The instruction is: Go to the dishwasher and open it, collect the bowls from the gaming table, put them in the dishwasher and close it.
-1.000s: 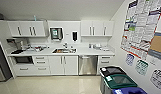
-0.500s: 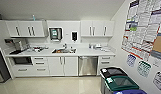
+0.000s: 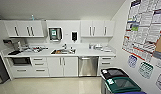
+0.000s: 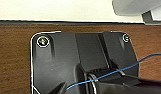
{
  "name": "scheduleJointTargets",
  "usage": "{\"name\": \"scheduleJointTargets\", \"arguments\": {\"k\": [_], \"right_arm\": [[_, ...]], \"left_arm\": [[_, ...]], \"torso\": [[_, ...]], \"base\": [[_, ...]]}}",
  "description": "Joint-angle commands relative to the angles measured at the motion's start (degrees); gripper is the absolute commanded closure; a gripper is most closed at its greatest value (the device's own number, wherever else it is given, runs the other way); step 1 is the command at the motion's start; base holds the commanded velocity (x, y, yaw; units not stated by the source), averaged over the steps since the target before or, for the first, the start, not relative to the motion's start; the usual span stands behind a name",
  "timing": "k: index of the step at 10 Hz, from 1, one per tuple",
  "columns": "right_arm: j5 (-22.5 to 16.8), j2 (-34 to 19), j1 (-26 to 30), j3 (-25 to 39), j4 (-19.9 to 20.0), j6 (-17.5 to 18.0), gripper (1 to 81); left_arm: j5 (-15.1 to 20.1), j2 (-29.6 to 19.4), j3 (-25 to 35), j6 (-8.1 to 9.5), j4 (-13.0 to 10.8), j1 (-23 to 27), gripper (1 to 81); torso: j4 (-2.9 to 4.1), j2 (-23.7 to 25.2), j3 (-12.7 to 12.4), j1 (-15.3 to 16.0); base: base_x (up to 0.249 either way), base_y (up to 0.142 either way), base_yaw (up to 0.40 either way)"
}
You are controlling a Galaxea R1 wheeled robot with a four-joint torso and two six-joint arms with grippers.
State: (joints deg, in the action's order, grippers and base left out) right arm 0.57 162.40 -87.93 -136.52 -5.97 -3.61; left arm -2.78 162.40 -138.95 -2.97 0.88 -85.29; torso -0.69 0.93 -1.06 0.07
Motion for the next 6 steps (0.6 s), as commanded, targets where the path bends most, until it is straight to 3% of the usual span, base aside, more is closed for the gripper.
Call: {"name": "scheduleJointTargets", "arguments": {"k": [1, 6], "right_arm": [[-2.8, -0.6, 3.1, 0.6, -0.2, -0.2, 1.0], [-2.8, -0.5, 3.1, 0.5, -0.1, -0.2, 1.0]], "left_arm": [[2.8, -0.7, 0.4, -0.28, -0.4, 3.3, 1.0], [2.8, -0.6, 0.3, -0.28, -0.4, 3.3, 1.0]], "torso": [[0.0, 0.0, 0.0, 0.0], [0.0, 0.0, 0.0, 0.0]], "base": [[0.075, 0.0, 0.0], [0.078, 0.0, 0.0]]}}
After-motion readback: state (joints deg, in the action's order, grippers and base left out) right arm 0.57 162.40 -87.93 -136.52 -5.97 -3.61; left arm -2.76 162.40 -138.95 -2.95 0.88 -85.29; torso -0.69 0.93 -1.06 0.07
